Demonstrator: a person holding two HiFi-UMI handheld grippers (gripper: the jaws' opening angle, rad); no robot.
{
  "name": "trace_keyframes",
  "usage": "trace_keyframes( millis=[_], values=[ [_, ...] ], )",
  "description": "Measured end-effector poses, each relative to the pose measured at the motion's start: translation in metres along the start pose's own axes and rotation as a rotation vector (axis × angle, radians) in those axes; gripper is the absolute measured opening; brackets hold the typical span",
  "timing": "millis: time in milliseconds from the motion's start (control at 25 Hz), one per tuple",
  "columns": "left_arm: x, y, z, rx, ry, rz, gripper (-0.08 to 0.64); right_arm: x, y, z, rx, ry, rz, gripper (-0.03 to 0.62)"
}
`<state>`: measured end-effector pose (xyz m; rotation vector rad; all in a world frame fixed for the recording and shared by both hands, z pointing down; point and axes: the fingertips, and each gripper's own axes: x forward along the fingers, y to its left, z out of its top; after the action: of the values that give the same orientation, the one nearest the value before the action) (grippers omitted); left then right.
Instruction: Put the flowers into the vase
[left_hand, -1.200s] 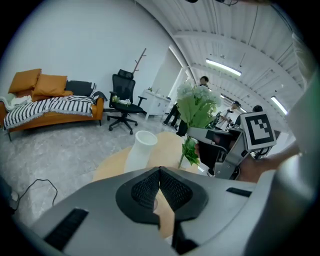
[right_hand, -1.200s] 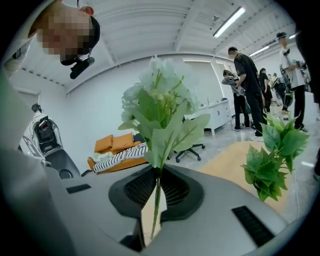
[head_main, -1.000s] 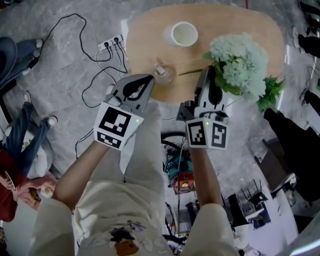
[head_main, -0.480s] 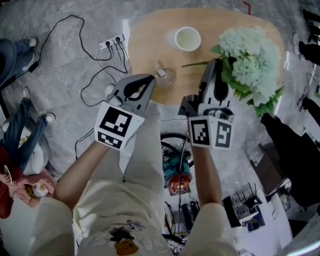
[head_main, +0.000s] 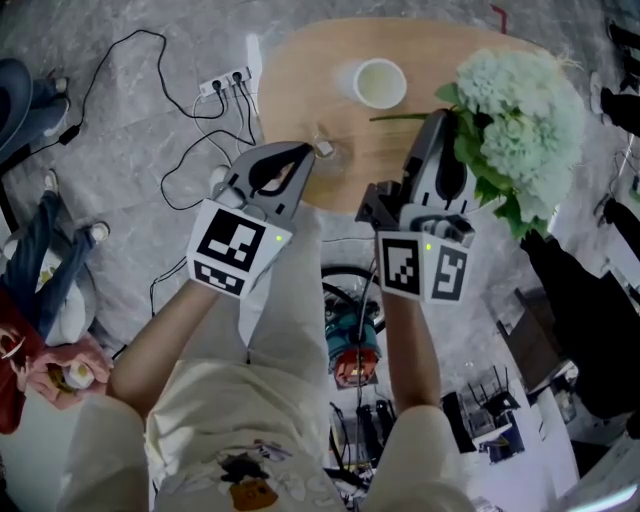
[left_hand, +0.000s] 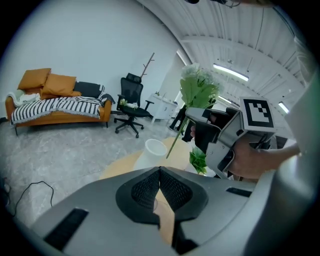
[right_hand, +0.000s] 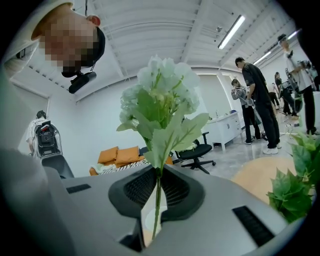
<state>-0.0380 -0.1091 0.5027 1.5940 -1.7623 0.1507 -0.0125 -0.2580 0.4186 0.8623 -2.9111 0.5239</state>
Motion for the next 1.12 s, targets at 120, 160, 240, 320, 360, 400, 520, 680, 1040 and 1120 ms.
trace_keyframes(
  millis=[120, 160, 240, 320, 360, 400, 520, 680, 1040, 1120],
  values=[
    [0.003, 0.002, 0.004, -0.002, -0.004, 0.002, 0.009, 0.005, -0.002, 0.003, 0.001, -0.012, 0.0, 0.028],
    [0.004, 0.003, 0.004, -0.003, -0.005, 0.003, 0.009, 0.007, -0.003, 0.002, 0.003, -0.014, -0.003, 0.028],
    [0.006, 0.004, 0.004, -0.005, -0.005, 0.003, 0.009, 0.01, -0.005, 0.001, 0.009, -0.017, -0.008, 0.028],
    [0.008, 0.006, 0.004, -0.007, -0.004, 0.004, 0.009, 0.012, -0.005, 0.002, 0.017, -0.024, -0.012, 0.028],
    [0.008, 0.007, 0.004, -0.008, -0.003, 0.004, 0.008, 0.013, -0.006, 0.003, 0.018, -0.028, -0.014, 0.028],
    [0.008, 0.007, 0.005, -0.01, -0.003, 0.004, 0.009, 0.014, -0.006, 0.004, 0.016, -0.031, -0.015, 0.028],
    [0.009, 0.007, 0.006, -0.016, -0.003, 0.003, 0.009, 0.018, -0.006, 0.003, 0.01, -0.028, -0.013, 0.028],
    [0.009, 0.014, -0.001, -0.021, 0.001, 0.0, 0.009, 0.021, -0.001, -0.01, -0.024, -0.024, -0.014, 0.028],
    [0.009, 0.024, 0.001, -0.023, 0.008, 0.004, 0.008, 0.022, 0.004, -0.024, -0.051, -0.001, -0.02, 0.028],
    [0.009, 0.026, 0.003, -0.024, 0.008, 0.007, 0.009, 0.022, 0.005, -0.026, -0.053, 0.006, -0.021, 0.028]
  ],
)
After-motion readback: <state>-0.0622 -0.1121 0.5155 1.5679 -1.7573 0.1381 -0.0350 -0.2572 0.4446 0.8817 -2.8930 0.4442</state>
